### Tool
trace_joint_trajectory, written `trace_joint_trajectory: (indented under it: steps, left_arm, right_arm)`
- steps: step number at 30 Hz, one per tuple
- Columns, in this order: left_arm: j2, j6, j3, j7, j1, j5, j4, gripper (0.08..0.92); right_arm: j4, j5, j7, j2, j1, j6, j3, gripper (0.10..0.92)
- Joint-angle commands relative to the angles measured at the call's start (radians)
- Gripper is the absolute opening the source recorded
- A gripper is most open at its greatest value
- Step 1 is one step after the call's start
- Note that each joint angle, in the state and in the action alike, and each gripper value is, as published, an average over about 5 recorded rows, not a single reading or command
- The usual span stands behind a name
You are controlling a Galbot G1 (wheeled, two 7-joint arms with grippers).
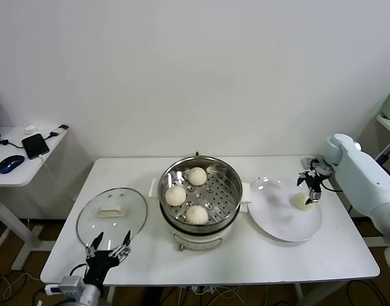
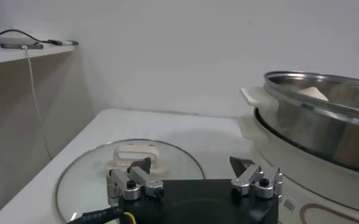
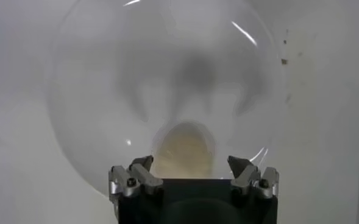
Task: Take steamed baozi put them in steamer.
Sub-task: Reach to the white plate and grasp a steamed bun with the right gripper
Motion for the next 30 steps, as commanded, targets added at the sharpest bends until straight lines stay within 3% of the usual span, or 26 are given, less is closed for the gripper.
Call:
trace_joint_trajectory:
  steps: [1,30]
  left_arm:
    - [0.001,0.001,0.002,0.000,0.000,0.001,0.003,0.823]
    - [0.001,-0.003,-0.003,-0.001,0.004,0.002,0.015,0.823]
  right_arm:
    - [-0.033,-0.069,-0.014,0.010,-0.016,0.011,0.043,0.823]
    - [-0.110,-0.157,0.076,0.079,-0.029,0.028,0.078,0.823]
